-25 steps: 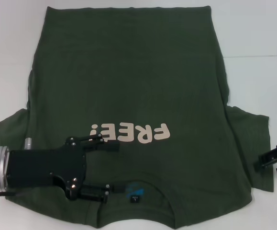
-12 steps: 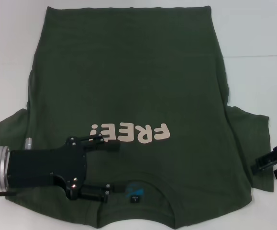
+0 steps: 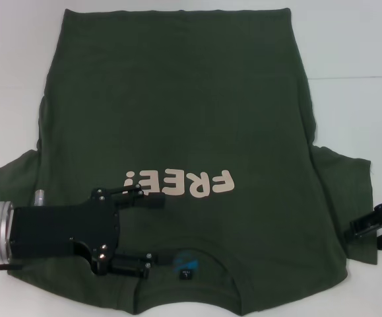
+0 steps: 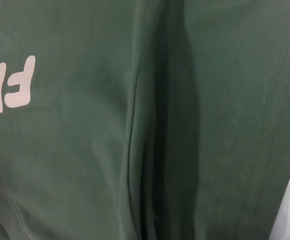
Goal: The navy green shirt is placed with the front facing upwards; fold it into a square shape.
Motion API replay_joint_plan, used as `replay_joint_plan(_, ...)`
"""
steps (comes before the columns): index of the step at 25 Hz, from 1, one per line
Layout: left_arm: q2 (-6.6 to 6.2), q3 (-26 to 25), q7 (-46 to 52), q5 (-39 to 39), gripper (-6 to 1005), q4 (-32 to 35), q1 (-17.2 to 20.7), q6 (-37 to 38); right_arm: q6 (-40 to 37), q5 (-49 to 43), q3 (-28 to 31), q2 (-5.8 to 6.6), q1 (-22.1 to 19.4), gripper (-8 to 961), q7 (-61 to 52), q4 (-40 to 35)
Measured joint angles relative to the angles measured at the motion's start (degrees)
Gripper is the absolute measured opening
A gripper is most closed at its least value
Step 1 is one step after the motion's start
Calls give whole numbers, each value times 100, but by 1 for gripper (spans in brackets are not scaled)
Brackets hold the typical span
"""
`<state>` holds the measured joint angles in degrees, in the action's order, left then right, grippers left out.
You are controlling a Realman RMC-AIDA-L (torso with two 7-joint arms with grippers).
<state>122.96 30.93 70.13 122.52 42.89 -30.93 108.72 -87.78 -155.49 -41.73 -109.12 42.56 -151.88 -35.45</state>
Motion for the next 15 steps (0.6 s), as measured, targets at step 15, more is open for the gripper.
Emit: replay_joint_plan(15, 4, 0, -12, 0, 913, 0, 6, 0, 63, 137, 75, -5, 21, 816, 10, 56)
